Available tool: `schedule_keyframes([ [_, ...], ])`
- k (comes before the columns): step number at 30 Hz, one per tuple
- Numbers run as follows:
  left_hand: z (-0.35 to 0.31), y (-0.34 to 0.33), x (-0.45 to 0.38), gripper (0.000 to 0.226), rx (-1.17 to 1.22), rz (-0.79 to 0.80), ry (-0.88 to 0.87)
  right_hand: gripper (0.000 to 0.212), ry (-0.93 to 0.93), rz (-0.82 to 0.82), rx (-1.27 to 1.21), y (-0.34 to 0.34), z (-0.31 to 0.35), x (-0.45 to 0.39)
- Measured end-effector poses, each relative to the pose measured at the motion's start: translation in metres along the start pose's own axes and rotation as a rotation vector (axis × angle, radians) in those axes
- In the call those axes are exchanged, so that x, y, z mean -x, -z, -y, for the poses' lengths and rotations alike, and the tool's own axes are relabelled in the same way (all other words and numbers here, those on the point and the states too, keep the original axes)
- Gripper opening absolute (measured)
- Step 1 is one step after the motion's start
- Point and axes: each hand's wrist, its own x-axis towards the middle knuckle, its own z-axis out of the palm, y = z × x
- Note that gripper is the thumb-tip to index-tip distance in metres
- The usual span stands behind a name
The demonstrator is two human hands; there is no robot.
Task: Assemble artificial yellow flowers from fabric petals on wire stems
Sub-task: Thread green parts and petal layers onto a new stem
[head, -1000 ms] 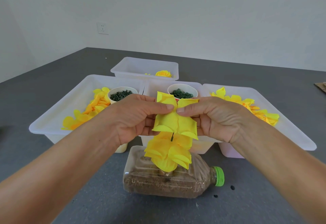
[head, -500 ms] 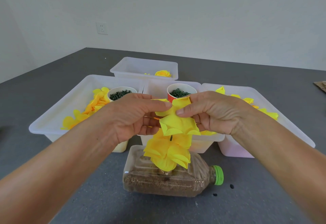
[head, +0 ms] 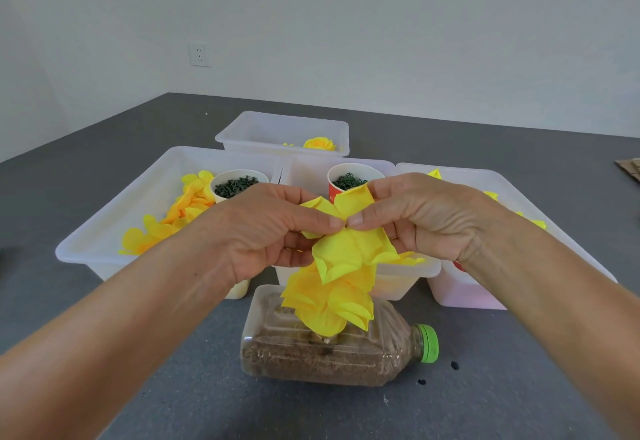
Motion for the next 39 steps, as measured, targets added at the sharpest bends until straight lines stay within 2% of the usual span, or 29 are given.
schedule_keyframes([
  [3,0.001,-0.001,0.000,0.025,-0.011,-0.012,0.015,0.028,-0.015,-0.023,-0.003,-0.001,-0.002,-0.002],
  [8,0.001,-0.001,0.001,0.029,-0.021,-0.025,0.034,0.038,-0.030,-0.011,-0.036,-0.001,-0.004,-0.003],
  [13,0.000,-0.002,0.002,0.026,-0.022,-0.027,0.042,0.022,-0.029,-0.013,-0.036,-0.001,-0.005,-0.003],
  [17,-0.004,-0.003,0.007,0.027,-0.015,-0.062,0.022,0.032,-0.030,0.016,-0.058,0.001,-0.006,-0.004],
  [20,-0.004,0.006,0.016,0.010,-0.159,-0.251,-0.097,0.033,-0.024,0.014,-0.101,0.002,-0.007,-0.005],
  [21,-0.001,0.010,0.022,0.012,-0.248,-0.306,-0.148,0.033,-0.023,0.015,-0.112,0.002,-0.008,-0.005],
  [22,0.003,0.014,0.029,0.016,-0.362,-0.327,-0.190,0.033,-0.023,0.019,-0.118,0.002,-0.008,-0.004],
  [25,0.018,0.015,0.051,0.020,-0.703,-0.252,-0.245,0.036,-0.024,0.026,-0.121,0.001,-0.008,-0.005],
  [29,0.034,0.010,0.060,0.023,-0.960,-0.343,-0.381,0.047,-0.024,0.007,-0.141,-0.003,-0.008,-0.004],
  [32,0.044,0.005,0.060,0.021,-1.042,-0.410,-0.476,0.056,-0.025,-0.002,-0.136,-0.006,-0.008,-0.001],
  [37,0.059,-0.003,0.061,0.011,-1.057,-0.432,-0.620,0.056,-0.021,-0.026,-0.157,-0.009,-0.007,-0.001],
  [39,0.062,-0.004,0.063,0.013,-0.995,-0.457,-0.672,0.055,-0.026,-0.024,-0.151,-0.010,-0.007,-0.001],
])
